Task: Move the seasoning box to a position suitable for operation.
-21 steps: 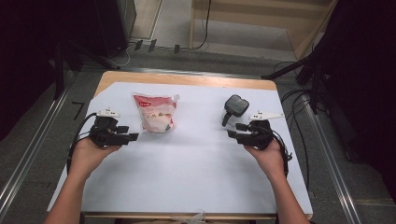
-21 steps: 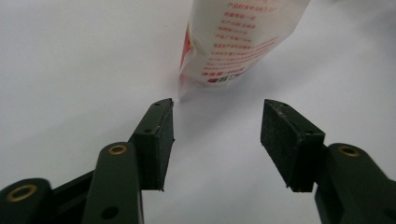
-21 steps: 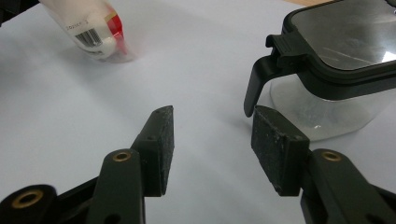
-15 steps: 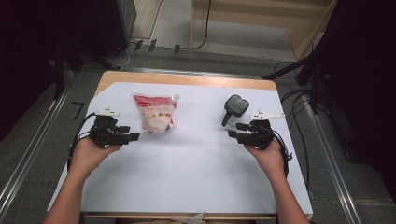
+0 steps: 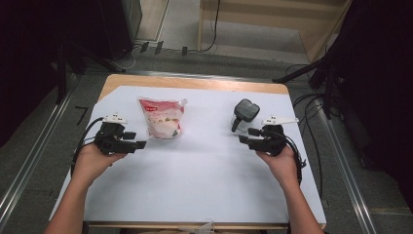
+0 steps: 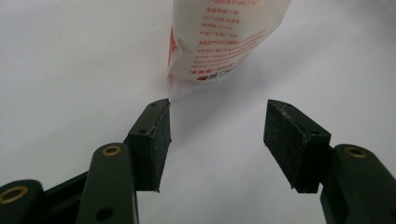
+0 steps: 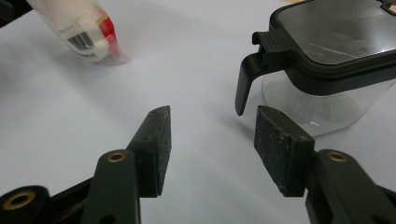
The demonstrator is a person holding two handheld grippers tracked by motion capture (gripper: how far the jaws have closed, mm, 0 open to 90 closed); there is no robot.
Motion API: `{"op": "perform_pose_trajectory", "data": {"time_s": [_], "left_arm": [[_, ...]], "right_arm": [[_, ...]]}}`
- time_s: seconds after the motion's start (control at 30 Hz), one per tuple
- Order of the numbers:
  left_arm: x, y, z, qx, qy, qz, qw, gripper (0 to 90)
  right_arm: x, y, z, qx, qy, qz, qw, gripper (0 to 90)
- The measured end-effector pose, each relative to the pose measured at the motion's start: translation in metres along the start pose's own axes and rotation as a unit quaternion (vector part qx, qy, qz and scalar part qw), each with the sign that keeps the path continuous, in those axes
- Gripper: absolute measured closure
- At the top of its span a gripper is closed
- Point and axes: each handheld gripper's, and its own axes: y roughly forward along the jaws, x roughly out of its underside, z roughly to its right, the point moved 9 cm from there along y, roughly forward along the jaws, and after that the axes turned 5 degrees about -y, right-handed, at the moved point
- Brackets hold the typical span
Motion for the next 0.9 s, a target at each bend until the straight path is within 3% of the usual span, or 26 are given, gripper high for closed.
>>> {"op": "perform_pose_trajectory", "data": {"time_s": [0.33, 0.47, 0.73, 0.9], "left_arm": [[0.001, 0.002, 0.005, 0.000, 0.021, -0.015, 0.9997, 41.3], [0.001, 0.001, 0.007, 0.009, 0.012, -0.014, 0.9998, 40.8], [0.000, 0.000, 0.004, 0.007, 0.009, -0.012, 0.9999, 41.1], [0.001, -0.001, 0.006, 0.009, 0.011, -0.011, 0.9998, 41.1]], "right_arm": [[0.002, 0.002, 0.003, -0.003, 0.005, -0.002, 1.0000, 47.8], [0.003, 0.003, 0.005, 0.000, -0.002, -0.006, 1.0000, 47.0], [0.000, 0.001, 0.013, 0.011, -0.015, -0.001, 0.9998, 44.0], [0.004, 0.003, 0.023, 0.016, -0.006, -0.007, 0.9998, 41.2]]}}
